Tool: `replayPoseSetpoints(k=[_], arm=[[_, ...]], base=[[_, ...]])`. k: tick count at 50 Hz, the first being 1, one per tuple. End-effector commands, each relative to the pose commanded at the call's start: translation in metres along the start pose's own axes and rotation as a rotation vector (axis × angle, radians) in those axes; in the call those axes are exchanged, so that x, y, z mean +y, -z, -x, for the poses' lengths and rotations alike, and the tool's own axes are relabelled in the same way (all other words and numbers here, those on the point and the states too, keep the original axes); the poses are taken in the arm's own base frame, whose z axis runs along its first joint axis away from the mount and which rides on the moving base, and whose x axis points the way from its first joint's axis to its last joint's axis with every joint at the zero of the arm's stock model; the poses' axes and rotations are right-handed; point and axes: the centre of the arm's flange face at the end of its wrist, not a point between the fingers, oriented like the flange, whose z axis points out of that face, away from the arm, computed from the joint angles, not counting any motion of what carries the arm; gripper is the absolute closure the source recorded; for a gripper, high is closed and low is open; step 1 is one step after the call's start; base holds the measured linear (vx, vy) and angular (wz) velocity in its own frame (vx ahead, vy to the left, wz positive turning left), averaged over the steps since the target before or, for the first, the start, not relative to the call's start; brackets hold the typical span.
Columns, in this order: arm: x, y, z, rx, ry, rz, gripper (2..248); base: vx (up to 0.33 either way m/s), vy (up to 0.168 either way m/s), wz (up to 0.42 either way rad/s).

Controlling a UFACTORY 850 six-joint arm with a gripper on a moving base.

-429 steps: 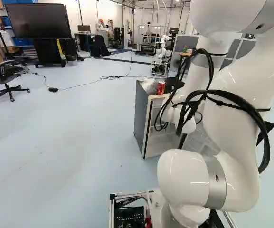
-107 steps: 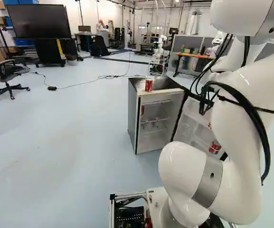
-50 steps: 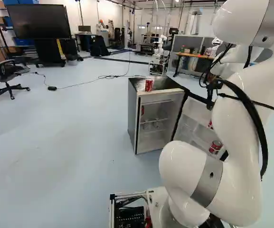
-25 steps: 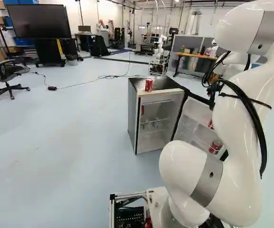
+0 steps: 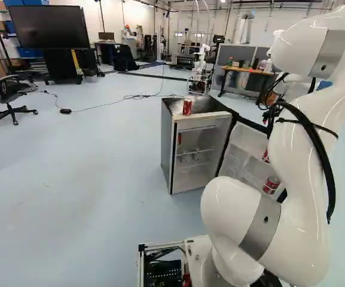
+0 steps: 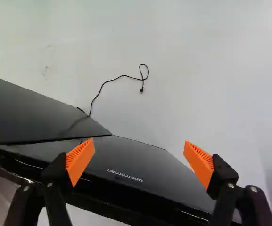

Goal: Grab a drink from the fridge

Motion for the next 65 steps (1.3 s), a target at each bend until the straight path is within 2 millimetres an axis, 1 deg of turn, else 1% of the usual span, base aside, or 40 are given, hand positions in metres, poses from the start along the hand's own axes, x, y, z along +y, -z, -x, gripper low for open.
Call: replayPoseSetpoints(k=[10,17,28,44,51,65], arm=[[0.005,-0.009,-0.004,-0.058,-0.006,-0.007,3],[0.009,-0.022,-0.006,-0.098,-0.010,-0.011,3],[0.014,-0.042,-0.011,-0.113,-0.016,-0.010,3],[0.016,-0.063,-0.007,-0.133,-0.018,-0.010,3],[0.016,-0.066,-0.006,-0.137,-0.019,-0.010,3],[0.017,-0.067,-0.005,-0.146,-0.019,-0.011,3]], base=[[0.000,0.000,0.000],[0.000,0.000,0.000],[0.000,0.000,0.000],[0.000,0.000,0.000],[0.000,0.000,0.000],[0.000,0.000,0.000]])
